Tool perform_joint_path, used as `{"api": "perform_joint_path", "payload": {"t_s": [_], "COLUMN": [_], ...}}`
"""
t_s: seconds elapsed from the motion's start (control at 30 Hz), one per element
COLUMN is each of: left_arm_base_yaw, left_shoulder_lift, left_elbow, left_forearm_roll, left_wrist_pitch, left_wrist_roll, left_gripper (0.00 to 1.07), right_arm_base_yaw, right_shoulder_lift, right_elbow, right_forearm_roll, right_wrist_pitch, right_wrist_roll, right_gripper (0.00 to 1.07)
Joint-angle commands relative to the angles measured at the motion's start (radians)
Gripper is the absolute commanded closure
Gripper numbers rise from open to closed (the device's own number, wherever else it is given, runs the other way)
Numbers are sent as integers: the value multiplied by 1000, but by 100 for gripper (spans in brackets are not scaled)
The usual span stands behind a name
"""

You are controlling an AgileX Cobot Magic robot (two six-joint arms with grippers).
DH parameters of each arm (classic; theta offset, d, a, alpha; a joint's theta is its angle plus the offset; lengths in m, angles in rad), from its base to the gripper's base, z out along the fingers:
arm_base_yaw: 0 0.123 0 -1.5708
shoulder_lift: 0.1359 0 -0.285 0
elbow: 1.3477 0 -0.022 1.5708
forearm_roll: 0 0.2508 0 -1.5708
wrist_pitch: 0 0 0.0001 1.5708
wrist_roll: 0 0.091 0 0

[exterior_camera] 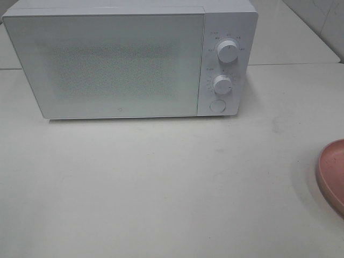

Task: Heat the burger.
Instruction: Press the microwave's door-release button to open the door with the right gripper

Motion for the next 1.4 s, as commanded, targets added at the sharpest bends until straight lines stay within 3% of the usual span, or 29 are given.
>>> {"api": "perform_joint_path", "payload": {"t_s": [0.03,0.9,1.4], "left_arm_base_yaw": [-2,-2,-2], "left_shoulder_lift": [-25,-25,-25], "left_elbow": [2,2,2], "left_forearm_roll": [1,1,1], "left_wrist_pitch": [-1,-1,-1], "left_wrist_roll": [-1,-1,-1], "left_gripper": [9,9,9], "right_arm_base_yaw": [0,0,0], "right_shoulder_lift": [-26,1,238], "right_elbow": [1,-47,-38], "right_forearm_roll": [-7,-8,-7], "right_wrist_pitch": [-5,-78,-266], "right_wrist_roll": [8,8,7], "right_gripper": [32,32,32]}}
